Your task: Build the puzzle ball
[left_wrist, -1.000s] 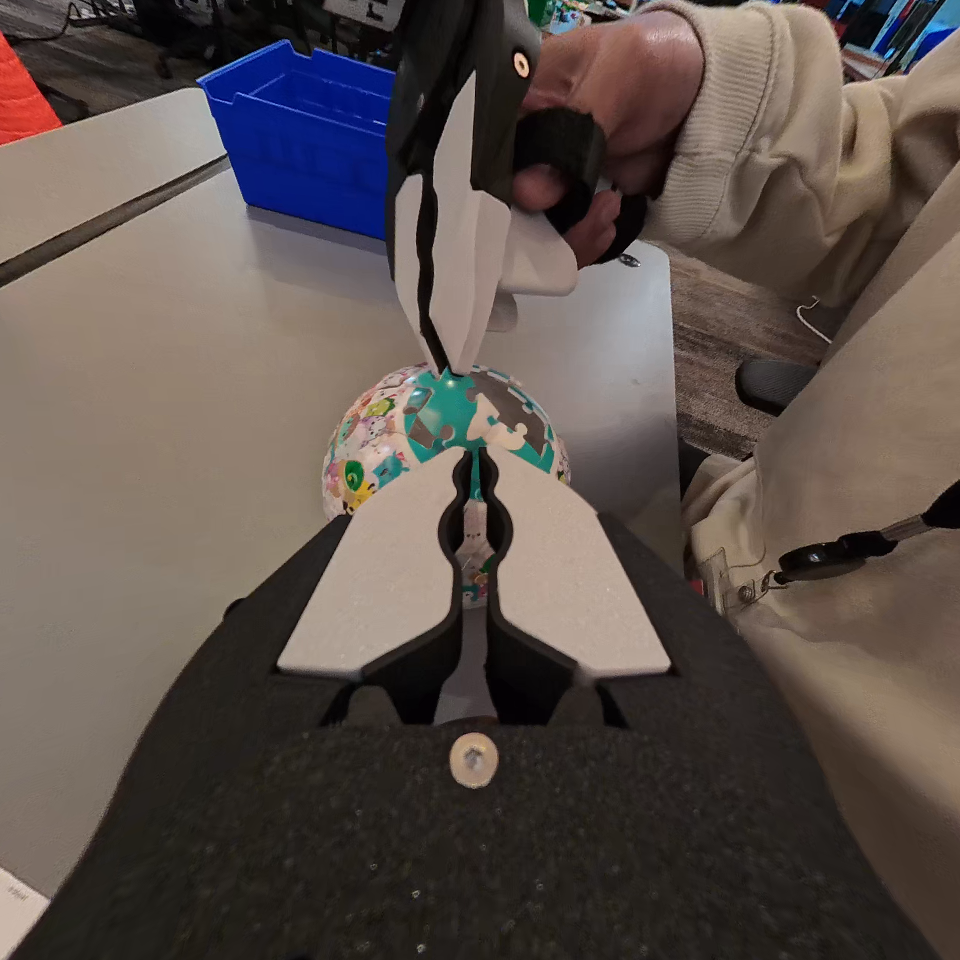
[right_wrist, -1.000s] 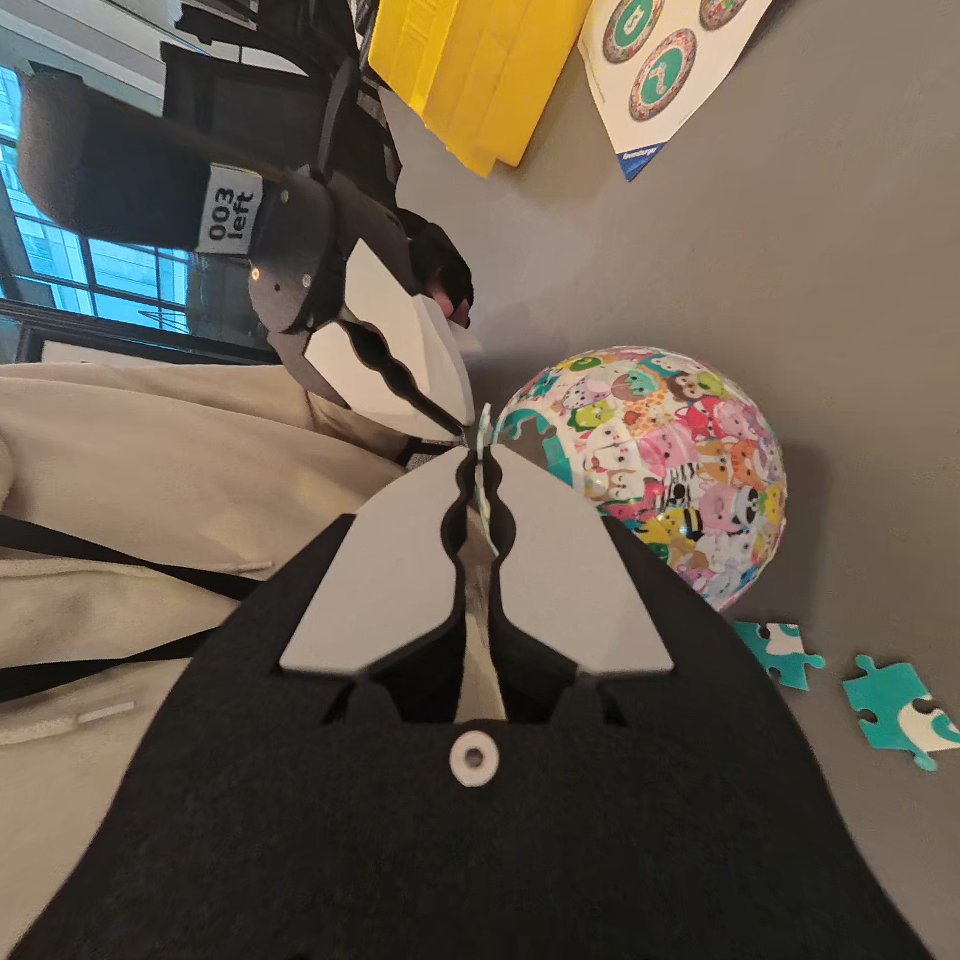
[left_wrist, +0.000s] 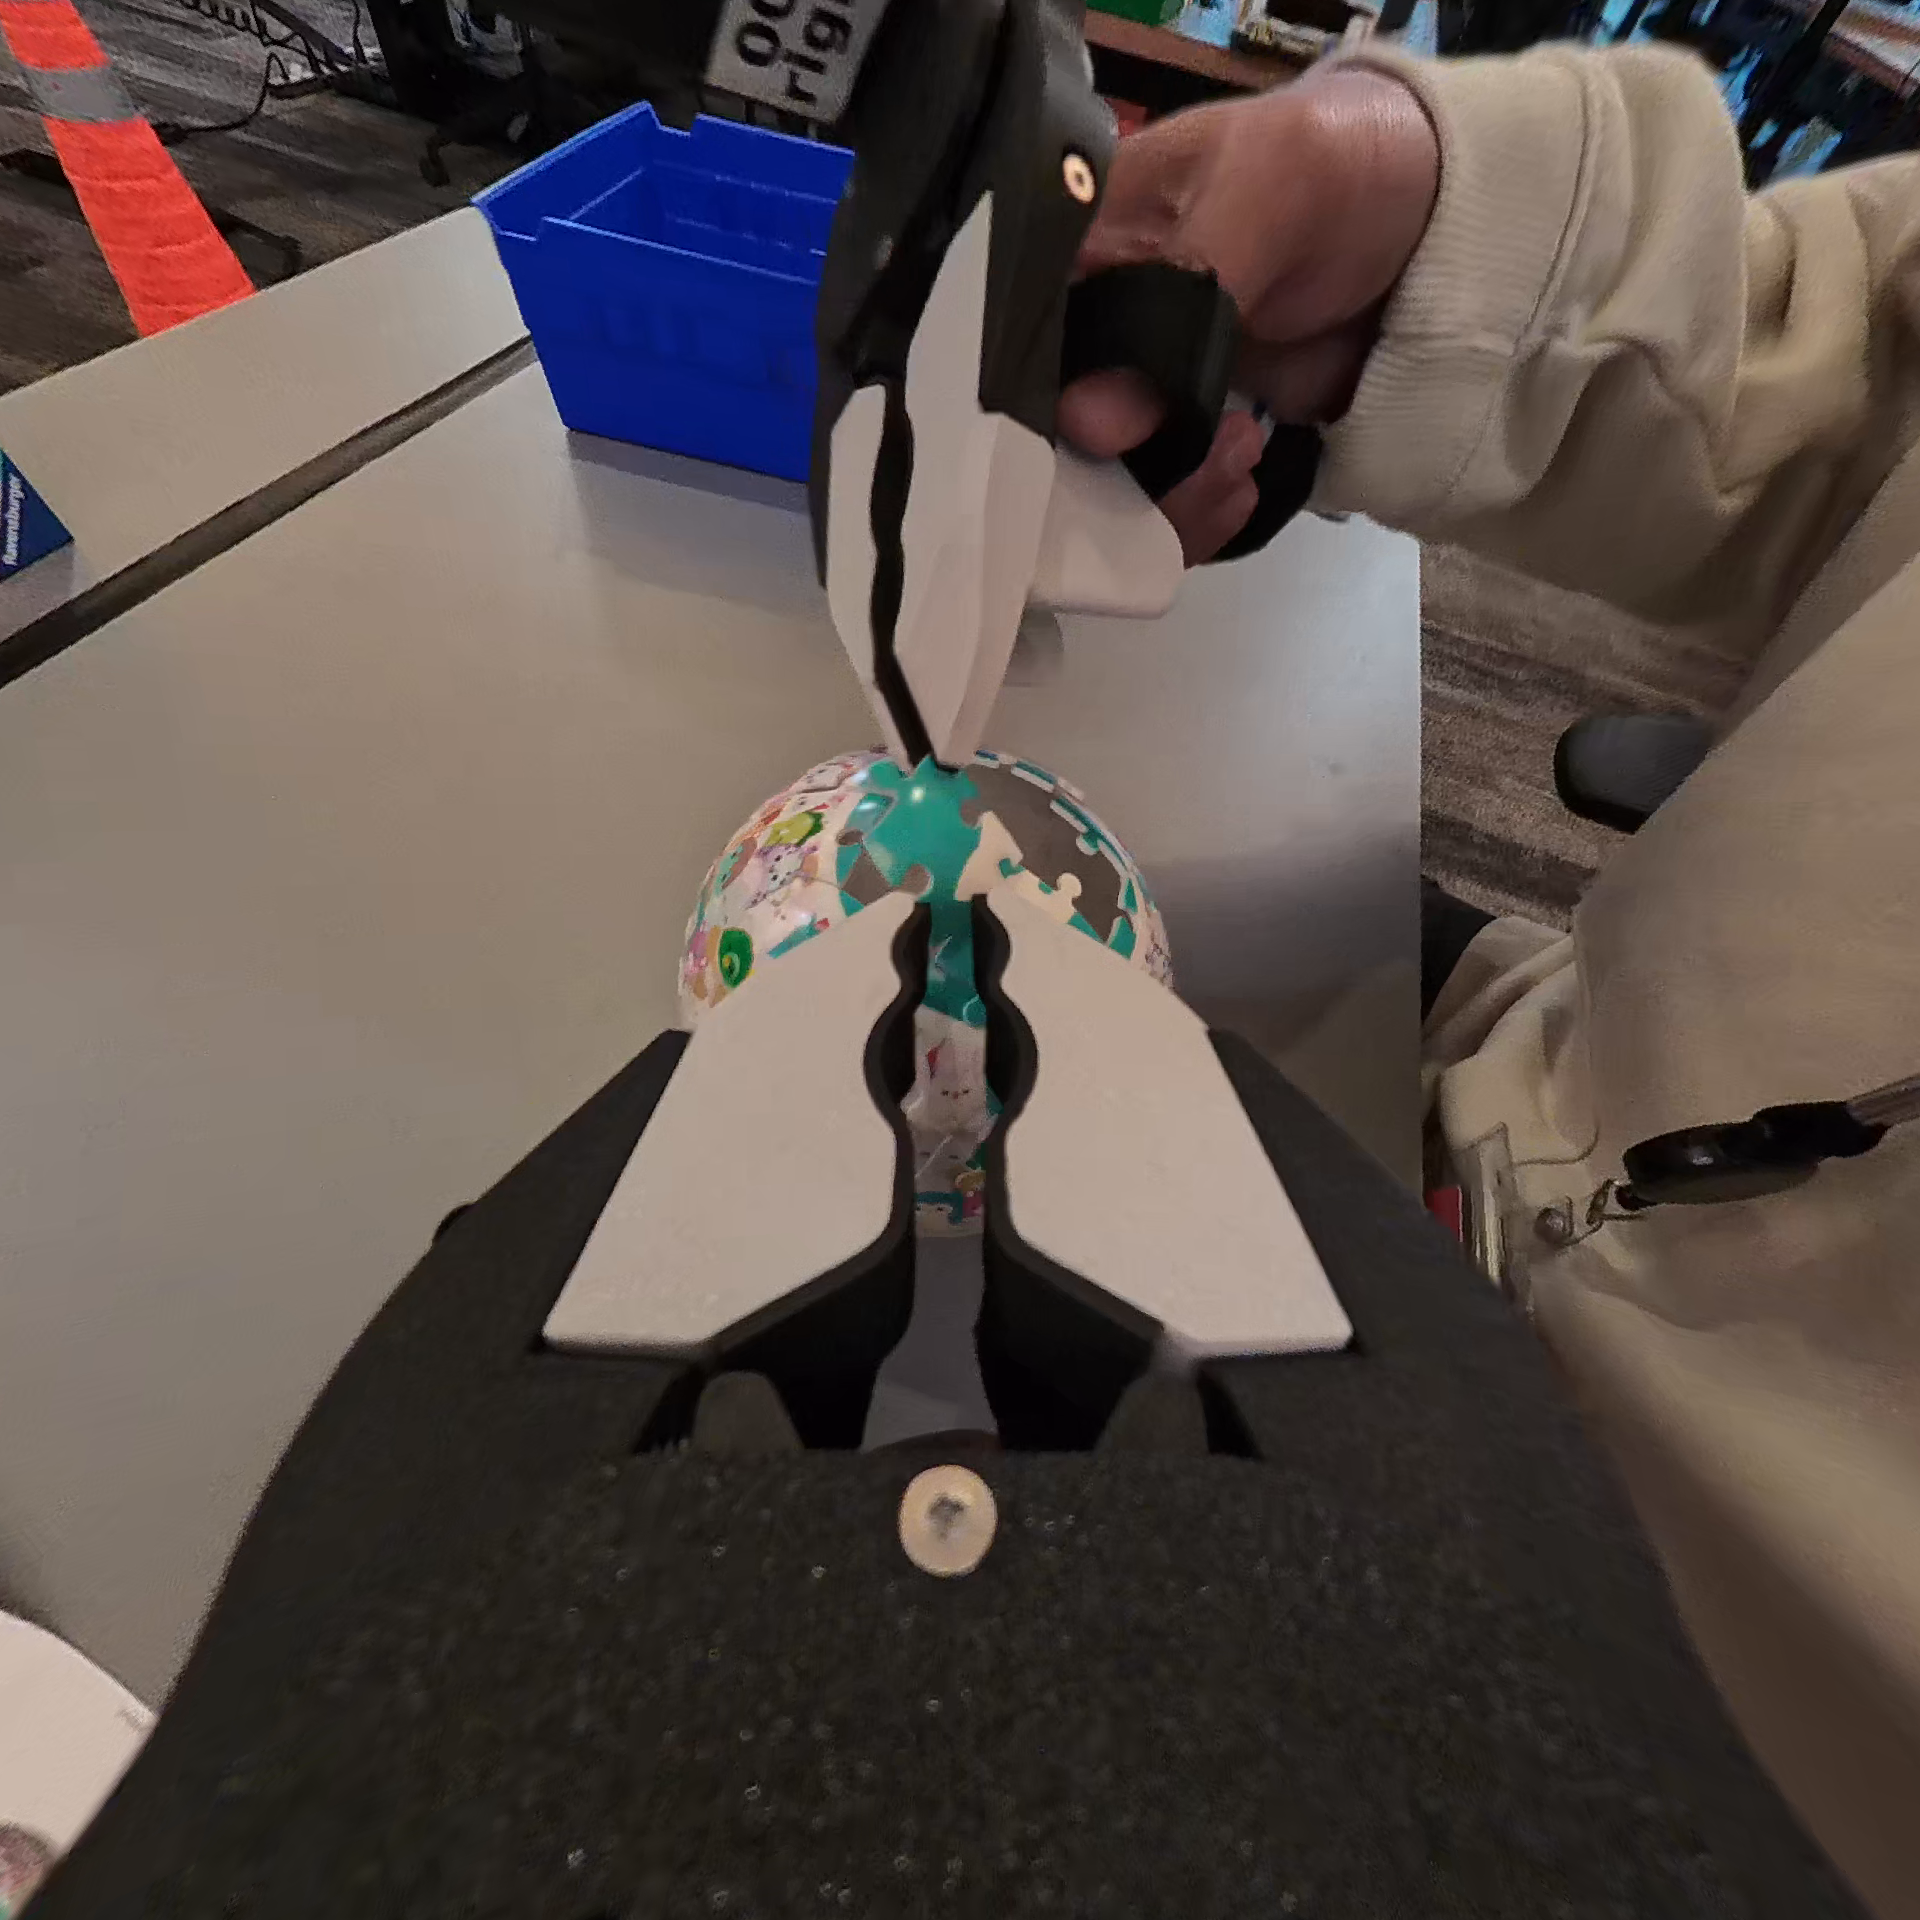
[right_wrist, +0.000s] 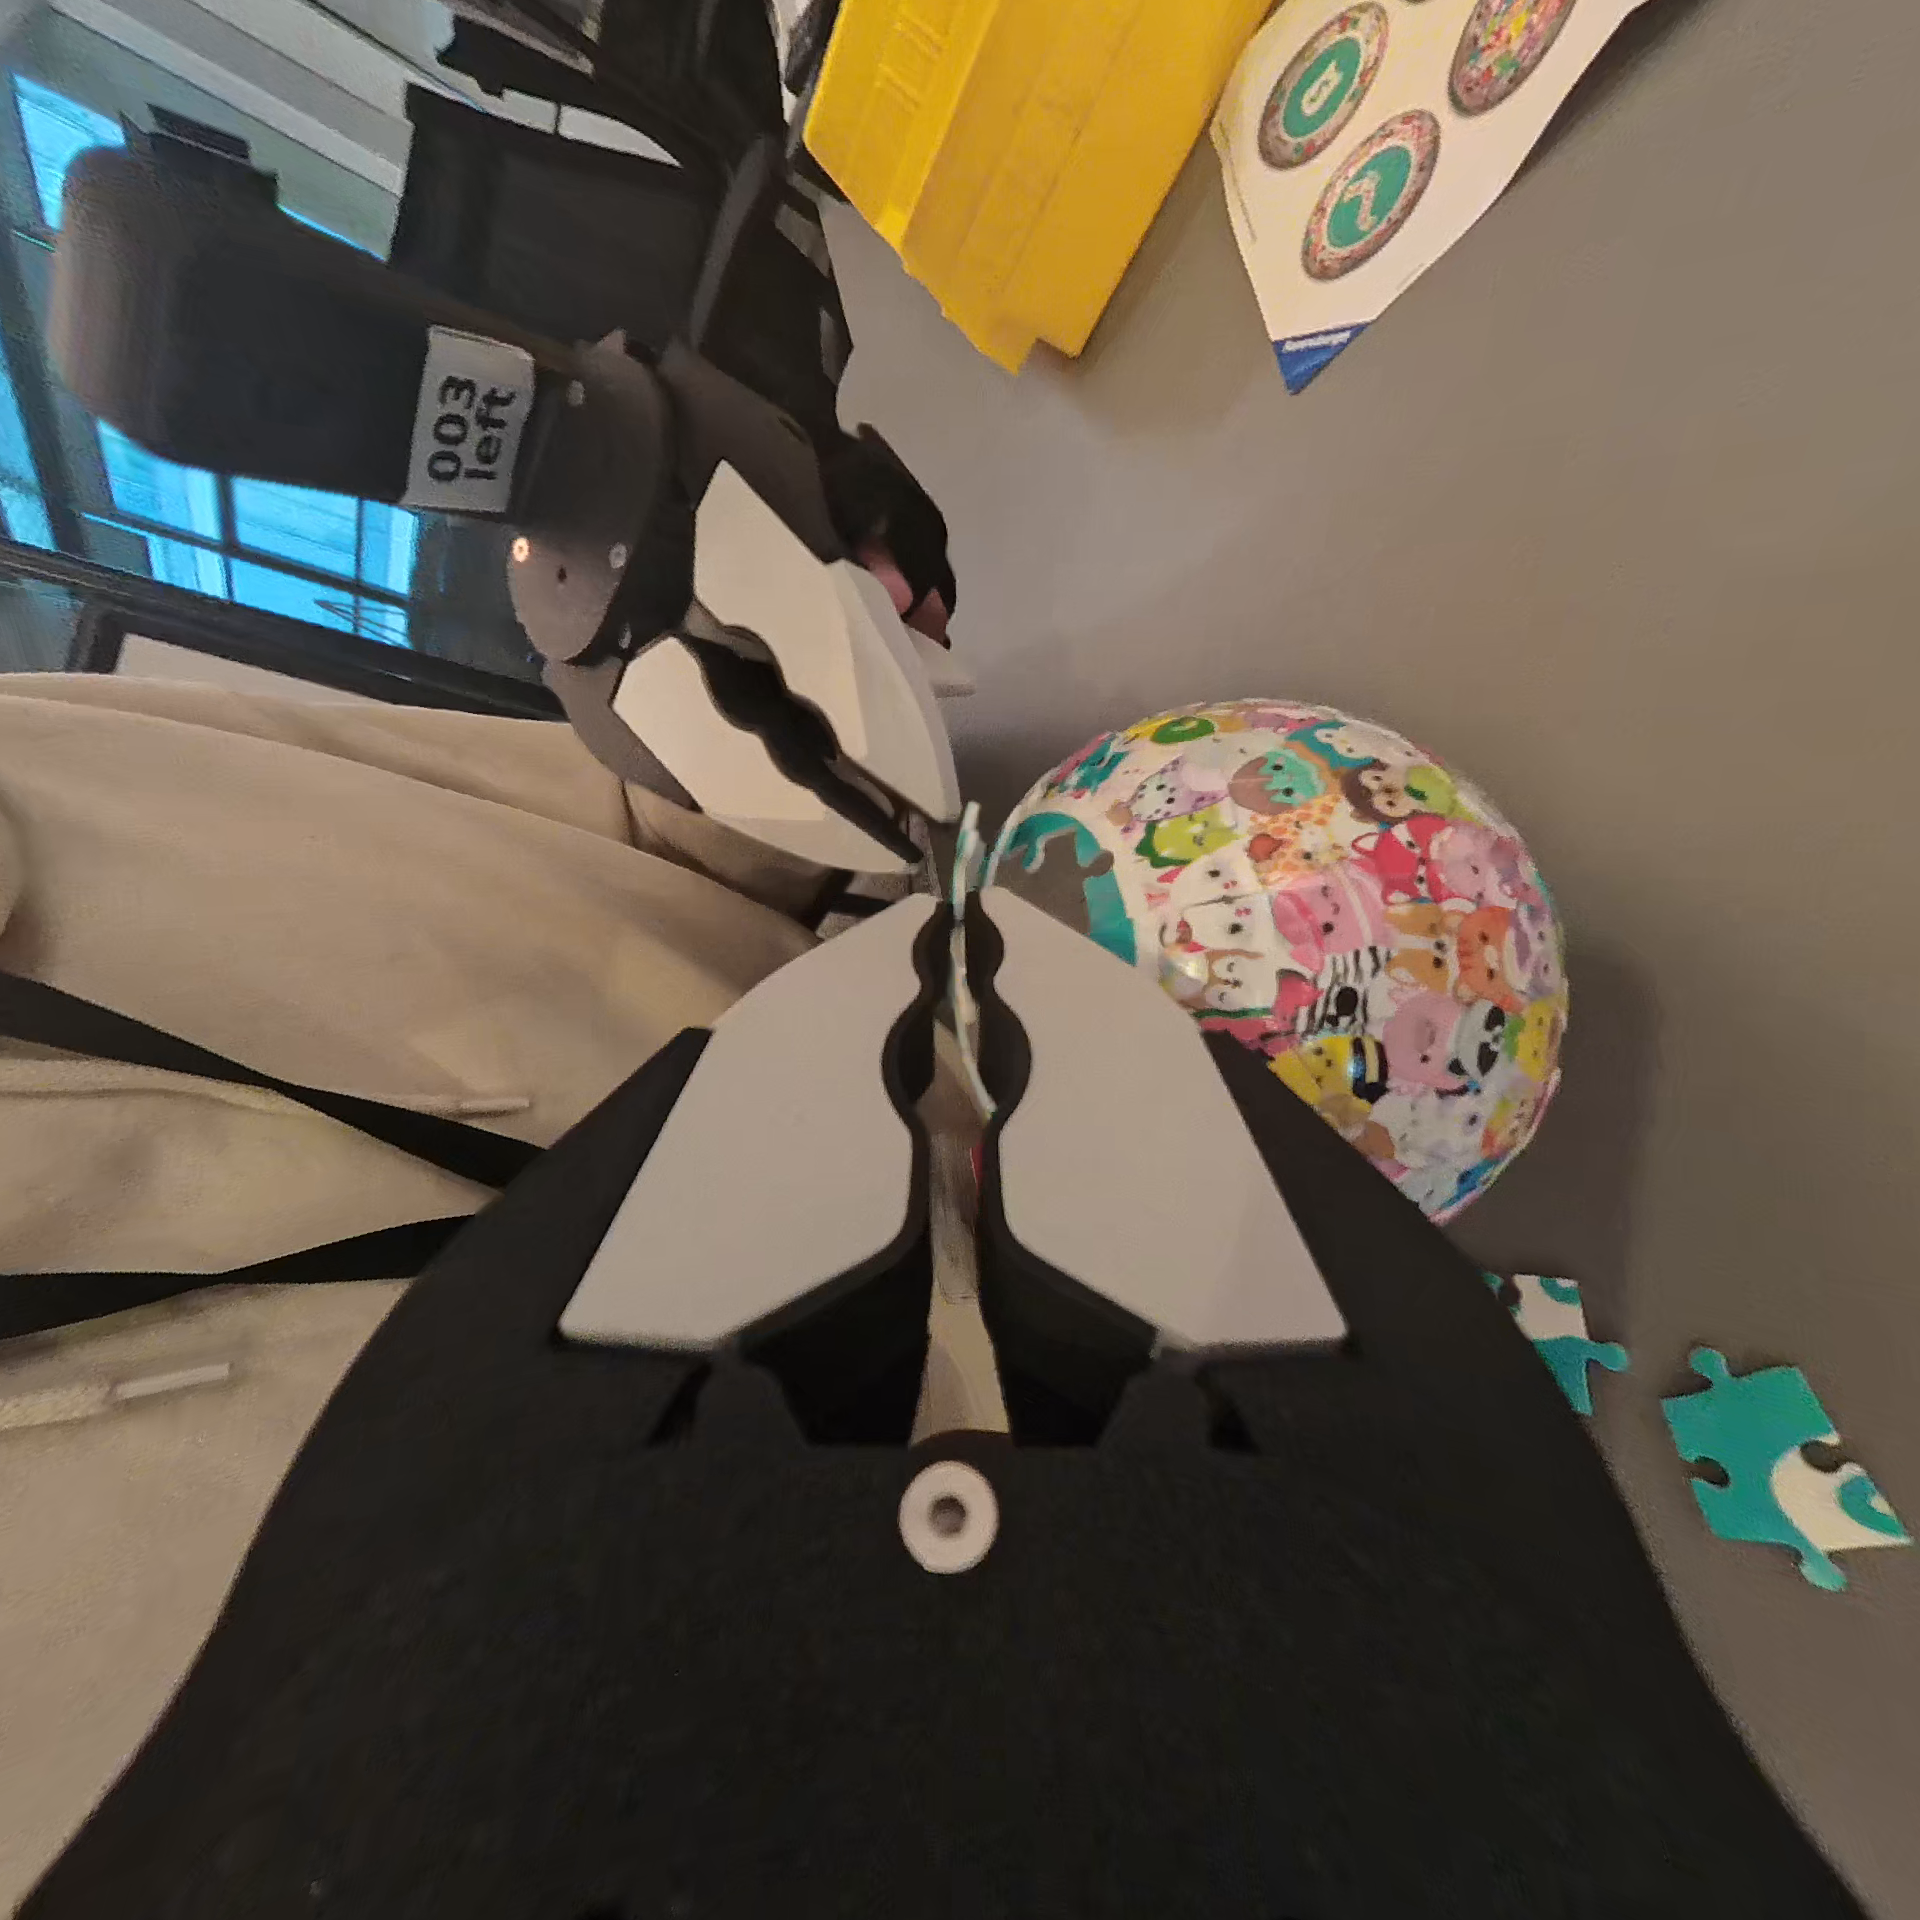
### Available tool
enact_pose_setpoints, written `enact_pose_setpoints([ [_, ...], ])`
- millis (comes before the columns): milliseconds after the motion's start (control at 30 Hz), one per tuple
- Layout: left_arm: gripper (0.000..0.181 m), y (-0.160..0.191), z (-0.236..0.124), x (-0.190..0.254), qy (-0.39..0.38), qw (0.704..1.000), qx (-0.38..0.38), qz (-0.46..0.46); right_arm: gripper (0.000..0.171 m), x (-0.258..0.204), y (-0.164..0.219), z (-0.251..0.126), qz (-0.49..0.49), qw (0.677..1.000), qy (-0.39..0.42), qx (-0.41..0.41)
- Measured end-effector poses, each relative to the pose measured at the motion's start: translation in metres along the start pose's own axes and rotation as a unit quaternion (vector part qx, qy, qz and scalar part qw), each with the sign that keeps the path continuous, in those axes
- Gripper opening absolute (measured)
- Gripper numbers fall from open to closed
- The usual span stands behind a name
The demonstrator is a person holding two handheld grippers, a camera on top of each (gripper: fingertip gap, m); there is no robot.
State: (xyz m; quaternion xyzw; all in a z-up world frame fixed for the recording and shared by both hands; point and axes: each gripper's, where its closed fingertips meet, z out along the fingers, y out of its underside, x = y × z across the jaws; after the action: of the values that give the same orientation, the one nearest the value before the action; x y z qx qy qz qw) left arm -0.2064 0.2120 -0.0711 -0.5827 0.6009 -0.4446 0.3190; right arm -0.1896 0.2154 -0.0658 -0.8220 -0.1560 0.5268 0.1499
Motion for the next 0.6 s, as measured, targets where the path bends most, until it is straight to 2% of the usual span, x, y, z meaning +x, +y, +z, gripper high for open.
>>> enact_pose_setpoints([
  [133,0.018,0.0,-0.004,-0.001,0.007,0.999,0.018,-0.03,0.002,-0.001,0.003,-0.002,0.004,0.999,-0.011,0.032],
  [267,0.02,0.007,-0.001,0.003,-0.003,1.0,0.003,-0.016,0.002,0.001,0.003,-0.003,0.014,0.999,-0.02,0.046],
  [600,0.018,0.015,0.005,0.006,-0.025,0.999,-0.02,0.009,0.002,-0.011,-0.005,0.001,-0.072,0.997,0.019,-0.016],
])
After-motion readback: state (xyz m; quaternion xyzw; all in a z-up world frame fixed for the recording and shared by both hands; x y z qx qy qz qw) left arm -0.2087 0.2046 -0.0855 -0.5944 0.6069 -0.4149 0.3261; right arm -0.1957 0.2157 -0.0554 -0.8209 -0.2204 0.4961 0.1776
